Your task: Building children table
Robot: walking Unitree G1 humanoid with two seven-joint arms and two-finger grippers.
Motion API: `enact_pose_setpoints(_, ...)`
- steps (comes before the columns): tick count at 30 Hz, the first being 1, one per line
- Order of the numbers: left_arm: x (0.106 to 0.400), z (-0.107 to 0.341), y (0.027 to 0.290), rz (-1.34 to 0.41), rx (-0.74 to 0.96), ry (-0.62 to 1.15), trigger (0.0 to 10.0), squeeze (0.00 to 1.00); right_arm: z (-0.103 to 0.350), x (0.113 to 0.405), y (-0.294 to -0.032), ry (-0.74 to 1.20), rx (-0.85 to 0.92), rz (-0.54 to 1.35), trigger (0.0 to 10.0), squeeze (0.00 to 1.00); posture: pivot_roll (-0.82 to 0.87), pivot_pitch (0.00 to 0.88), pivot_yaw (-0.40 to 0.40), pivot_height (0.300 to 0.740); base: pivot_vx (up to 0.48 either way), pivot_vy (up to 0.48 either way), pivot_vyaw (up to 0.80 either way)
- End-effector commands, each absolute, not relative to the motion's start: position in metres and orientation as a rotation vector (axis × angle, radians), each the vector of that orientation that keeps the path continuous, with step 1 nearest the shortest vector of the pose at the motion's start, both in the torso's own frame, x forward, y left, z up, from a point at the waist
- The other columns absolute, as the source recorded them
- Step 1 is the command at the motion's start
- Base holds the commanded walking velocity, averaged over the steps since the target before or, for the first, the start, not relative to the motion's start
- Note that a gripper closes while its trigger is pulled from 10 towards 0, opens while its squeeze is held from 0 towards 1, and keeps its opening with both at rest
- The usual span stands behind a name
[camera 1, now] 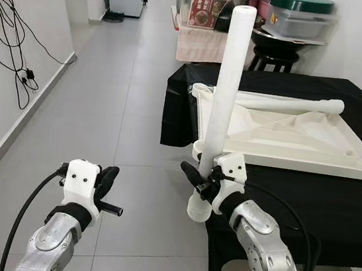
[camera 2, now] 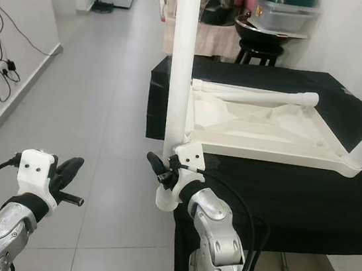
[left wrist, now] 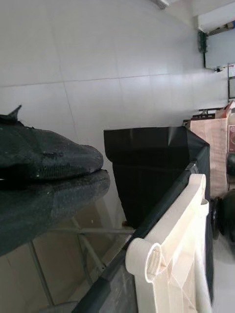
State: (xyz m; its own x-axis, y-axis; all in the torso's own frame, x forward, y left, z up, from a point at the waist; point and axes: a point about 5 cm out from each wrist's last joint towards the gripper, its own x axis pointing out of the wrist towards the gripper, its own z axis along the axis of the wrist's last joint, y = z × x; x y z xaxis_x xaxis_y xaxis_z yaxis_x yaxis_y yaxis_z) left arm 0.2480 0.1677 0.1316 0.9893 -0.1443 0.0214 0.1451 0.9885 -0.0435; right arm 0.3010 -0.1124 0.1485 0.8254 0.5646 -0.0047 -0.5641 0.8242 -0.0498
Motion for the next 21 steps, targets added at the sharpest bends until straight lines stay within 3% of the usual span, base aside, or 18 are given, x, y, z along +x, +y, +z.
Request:
enact_pose_setpoints(1,0.249,0.14,0.172,-0.155,-0.063,-0.06,10.0,0.0,0.161,0.298,-0.11,-0.087,-0.016,0.646,10.0,0.0,0.0,0.0,-0.018,0.74,0.0,0.0,0.0)
enact_pose_setpoints(8,0.251,0.162,0.175,-0.183,-0.075,-0.129,10.0,0.0,0.19,0.295,-0.1,-0.185,0.065,0.743,10.0,0.0,0.01,0.0,-0.012,0.74,0.259,0.0,0.0)
enact_pose_setpoints(11,0.252,0.185,0.175,-0.223,-0.077,-0.194,10.0,0.0,0.223,0.289,-0.089,-0.268,0.14,0.867,10.0,0.0,0.01,0.0,-0.009,0.74,0.391,0.0,-0.27)
enact_pose_setpoints(17,0.252,0.194,0.172,-0.246,-0.078,-0.221,10.0,0.0,0.237,0.287,-0.085,-0.319,0.131,0.909,10.0,0.0,0.02,0.0,-0.008,0.74,0.391,0.0,-0.13)
enact_pose_setpoints(21,0.251,0.192,0.167,-0.265,-0.085,-0.213,10.0,0.0,0.238,0.287,-0.083,-0.331,0.122,0.926,10.0,0.0,0.02,0.0,-0.007,0.74,0.394,0.0,-0.8)
